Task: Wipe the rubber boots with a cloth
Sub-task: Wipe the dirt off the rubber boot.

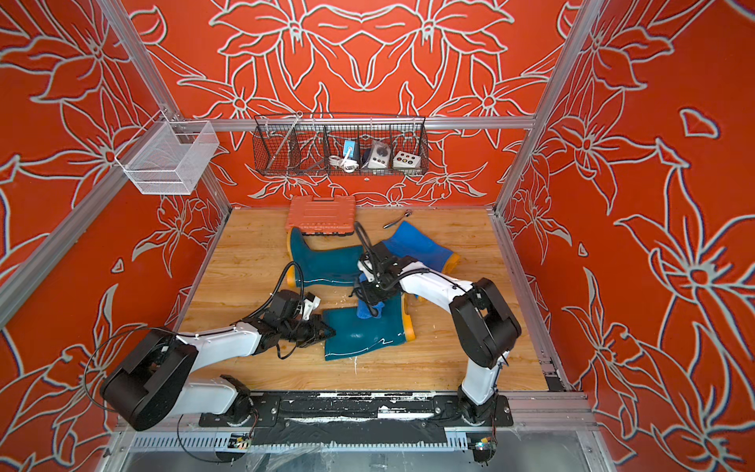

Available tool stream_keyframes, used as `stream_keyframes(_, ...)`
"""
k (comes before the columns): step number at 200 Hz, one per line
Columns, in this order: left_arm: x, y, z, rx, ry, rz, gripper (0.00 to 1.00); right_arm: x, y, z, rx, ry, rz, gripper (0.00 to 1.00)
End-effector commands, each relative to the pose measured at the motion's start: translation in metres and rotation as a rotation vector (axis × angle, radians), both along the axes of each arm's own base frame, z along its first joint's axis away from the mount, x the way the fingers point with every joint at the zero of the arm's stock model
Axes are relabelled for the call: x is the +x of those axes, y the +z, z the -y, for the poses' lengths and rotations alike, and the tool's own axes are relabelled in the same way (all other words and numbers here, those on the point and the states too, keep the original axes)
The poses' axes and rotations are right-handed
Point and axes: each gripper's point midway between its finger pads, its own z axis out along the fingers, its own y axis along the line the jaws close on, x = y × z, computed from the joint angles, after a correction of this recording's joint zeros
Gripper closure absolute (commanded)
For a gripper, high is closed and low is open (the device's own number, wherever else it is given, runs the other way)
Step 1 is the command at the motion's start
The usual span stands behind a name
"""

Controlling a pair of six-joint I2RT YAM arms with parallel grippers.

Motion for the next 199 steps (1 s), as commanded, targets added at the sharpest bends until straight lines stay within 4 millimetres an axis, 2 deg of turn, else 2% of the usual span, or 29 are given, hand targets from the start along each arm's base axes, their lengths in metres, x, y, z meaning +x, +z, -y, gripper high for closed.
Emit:
stream_keyframes(1, -0.006, -0.003, -0.001, 0.01, 0.001, -0.017, 1.0, -0.037, -0.001, -0.065, 0.098, 0.126, -0.091, 1.0)
stream_keyframes(15, -0.007, -0.002, -0.005, 0.022, 0.011, -0.014, 1.0, -0.045, -0.006, -0.078, 0.126, 0.141, -0.132, 1.0)
stream_keyframes(31, -0.01, -0.001, -0.009, 0.037, 0.023, -0.011, 1.0, -0.038, -0.015, -0.064, 0.115, 0.103, -0.159, 1.0)
stream_keyframes(45, -0.012, -0.002, -0.012, 0.052, 0.027, -0.007, 1.0, -0.024, -0.024, -0.032, 0.095, 0.027, -0.184, 1.0)
stream_keyframes(71, -0.014, -0.004, -0.015, 0.056, 0.033, -0.003, 1.0, 0.002, -0.03, 0.046, 0.033, -0.134, -0.172, 1.0)
stream_keyframes(86, -0.013, -0.003, -0.014, 0.047, 0.035, -0.001, 1.0, 0.003, -0.026, 0.067, -0.027, -0.14, -0.129, 1.0)
stream_keyframes(97, -0.013, -0.002, -0.013, 0.041, 0.037, 0.0, 1.0, 0.001, -0.02, 0.063, -0.018, -0.127, -0.12, 1.0)
stream_keyframes(108, -0.012, -0.002, -0.012, 0.038, 0.038, 0.004, 1.0, -0.003, -0.015, 0.048, 0.004, -0.107, -0.109, 1.0)
stream_keyframes(123, -0.011, -0.001, -0.012, 0.035, 0.041, 0.006, 1.0, -0.017, -0.01, 0.01, 0.014, -0.026, -0.076, 1.0)
stream_keyframes(138, -0.012, 0.0, -0.013, 0.036, 0.043, 0.005, 1.0, -0.037, -0.002, -0.036, 0.052, 0.077, -0.073, 1.0)
stream_keyframes(153, -0.012, 0.004, -0.015, 0.042, 0.048, 0.01, 1.0, -0.047, -0.001, -0.059, 0.086, 0.111, -0.095, 1.0)
stream_keyframes(161, -0.013, 0.006, -0.016, 0.046, 0.051, 0.014, 1.0, -0.047, -0.004, -0.059, 0.091, 0.105, -0.107, 1.0)
stream_keyframes(171, -0.014, 0.01, -0.018, 0.053, 0.055, 0.025, 1.0, -0.042, -0.008, -0.048, 0.067, 0.086, -0.101, 1.0)
stream_keyframes(179, -0.016, 0.011, -0.021, 0.063, 0.061, 0.034, 1.0, -0.036, -0.011, -0.032, 0.037, 0.062, -0.096, 1.0)
stream_keyframes(199, -0.017, 0.014, -0.027, 0.077, 0.081, 0.059, 1.0, -0.017, -0.02, 0.025, 0.003, -0.064, -0.114, 1.0)
